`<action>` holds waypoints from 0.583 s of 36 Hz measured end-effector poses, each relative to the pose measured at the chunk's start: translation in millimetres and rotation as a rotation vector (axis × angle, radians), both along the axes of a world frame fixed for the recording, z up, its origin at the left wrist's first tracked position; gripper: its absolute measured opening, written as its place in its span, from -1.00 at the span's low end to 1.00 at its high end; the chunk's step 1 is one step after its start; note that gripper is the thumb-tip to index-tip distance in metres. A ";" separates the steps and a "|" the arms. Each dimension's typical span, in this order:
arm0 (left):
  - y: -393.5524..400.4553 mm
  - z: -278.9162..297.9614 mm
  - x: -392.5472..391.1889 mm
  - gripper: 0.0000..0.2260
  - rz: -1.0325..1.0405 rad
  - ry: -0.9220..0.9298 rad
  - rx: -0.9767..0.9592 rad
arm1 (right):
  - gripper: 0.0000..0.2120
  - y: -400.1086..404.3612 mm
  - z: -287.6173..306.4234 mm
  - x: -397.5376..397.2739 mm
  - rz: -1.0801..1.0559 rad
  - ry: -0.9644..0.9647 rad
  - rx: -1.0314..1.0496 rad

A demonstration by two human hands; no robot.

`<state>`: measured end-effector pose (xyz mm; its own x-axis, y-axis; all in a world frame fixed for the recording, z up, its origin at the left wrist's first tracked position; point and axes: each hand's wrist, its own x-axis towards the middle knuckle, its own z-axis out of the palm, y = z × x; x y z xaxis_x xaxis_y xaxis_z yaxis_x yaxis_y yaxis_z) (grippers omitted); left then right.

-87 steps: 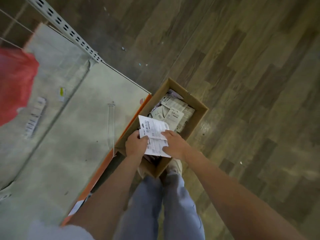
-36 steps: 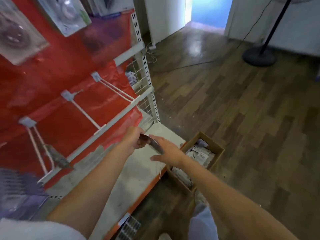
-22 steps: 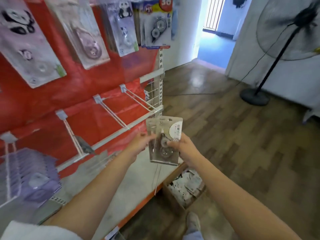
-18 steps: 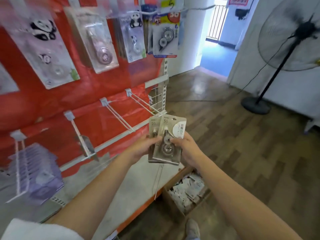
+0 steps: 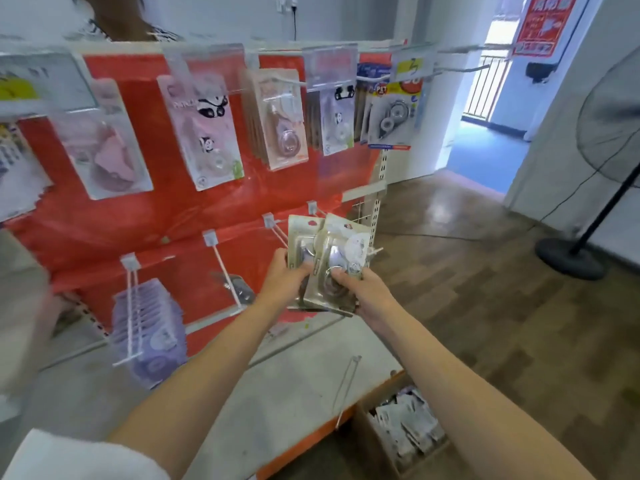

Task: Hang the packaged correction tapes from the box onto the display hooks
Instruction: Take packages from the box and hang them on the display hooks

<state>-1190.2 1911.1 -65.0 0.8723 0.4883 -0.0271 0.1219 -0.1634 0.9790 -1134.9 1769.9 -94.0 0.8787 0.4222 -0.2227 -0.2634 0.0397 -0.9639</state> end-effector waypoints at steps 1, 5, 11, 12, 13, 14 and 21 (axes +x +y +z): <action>8.4 -0.5 -4.6 -0.84 0.025 -0.004 0.022 | -0.65 6.9 -0.5 -0.3 0.034 -0.002 -0.007; 47.0 -0.5 -29.8 -0.89 0.154 0.053 0.078 | -0.65 36.3 -9.2 -3.5 0.076 -0.041 -0.045; 94.5 -3.0 -71.1 -0.85 0.318 0.120 0.036 | -0.61 67.0 -27.7 -20.5 0.194 -0.167 -0.298; 100.7 -4.0 -78.3 -0.84 0.336 0.139 0.026 | -0.64 68.4 -30.6 -23.5 0.198 -0.186 -0.372; 106.1 -5.3 -84.8 -0.84 0.353 0.152 0.014 | -0.68 68.6 -33.7 -25.8 0.209 -0.196 -0.419; 111.5 -7.6 -90.4 -0.84 0.364 0.168 0.006 | -0.70 68.1 -36.7 -27.4 0.238 -0.196 -0.464; 127.6 -23.5 -110.2 -0.78 0.413 0.180 -0.112 | -0.59 64.8 -45.3 -38.9 0.545 -0.213 -0.509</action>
<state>-1300.4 2038.7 -88.6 0.5818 0.7793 -0.2330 0.3245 0.0403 0.9450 -1173.8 1834.7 -139.3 0.6216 0.6985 -0.3545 0.0749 -0.5035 -0.8608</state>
